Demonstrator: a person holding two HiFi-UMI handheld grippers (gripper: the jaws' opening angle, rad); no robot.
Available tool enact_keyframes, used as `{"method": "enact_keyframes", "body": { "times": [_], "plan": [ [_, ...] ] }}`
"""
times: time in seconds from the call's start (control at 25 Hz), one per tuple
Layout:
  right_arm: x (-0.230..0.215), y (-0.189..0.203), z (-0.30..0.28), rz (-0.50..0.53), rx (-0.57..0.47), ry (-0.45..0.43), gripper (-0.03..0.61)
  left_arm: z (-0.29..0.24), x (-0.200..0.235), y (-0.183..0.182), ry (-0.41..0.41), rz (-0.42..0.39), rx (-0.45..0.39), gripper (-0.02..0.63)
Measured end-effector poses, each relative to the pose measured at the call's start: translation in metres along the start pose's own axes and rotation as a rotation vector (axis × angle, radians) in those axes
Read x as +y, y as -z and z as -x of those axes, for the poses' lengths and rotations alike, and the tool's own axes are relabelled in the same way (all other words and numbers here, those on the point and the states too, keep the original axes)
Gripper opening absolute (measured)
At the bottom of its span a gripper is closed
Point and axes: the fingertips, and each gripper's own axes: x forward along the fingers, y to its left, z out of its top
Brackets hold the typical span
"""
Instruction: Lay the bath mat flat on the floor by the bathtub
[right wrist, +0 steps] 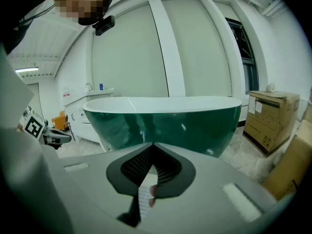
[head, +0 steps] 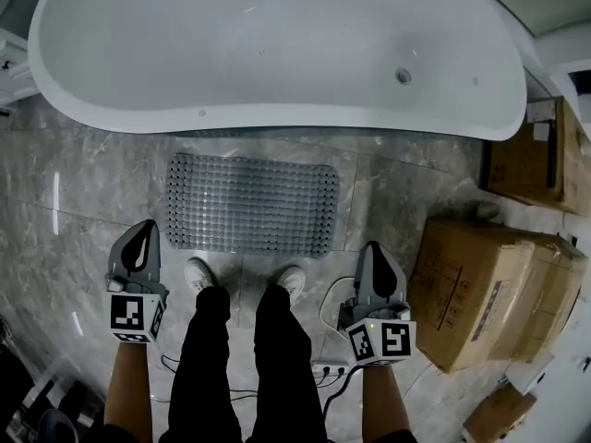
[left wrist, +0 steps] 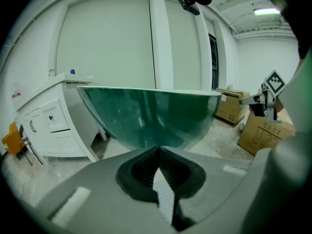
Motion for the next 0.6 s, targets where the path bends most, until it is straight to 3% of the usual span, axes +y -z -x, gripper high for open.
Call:
{"method": "enact_keyframes", "body": {
  "times": [0.6],
  "plan": [
    [0.014,-0.049,0.032,0.002,-0.018,-0.012,0.026,0.042,-0.010,-0.042,0.000,0.006,0.002,0.002]
  ]
}}
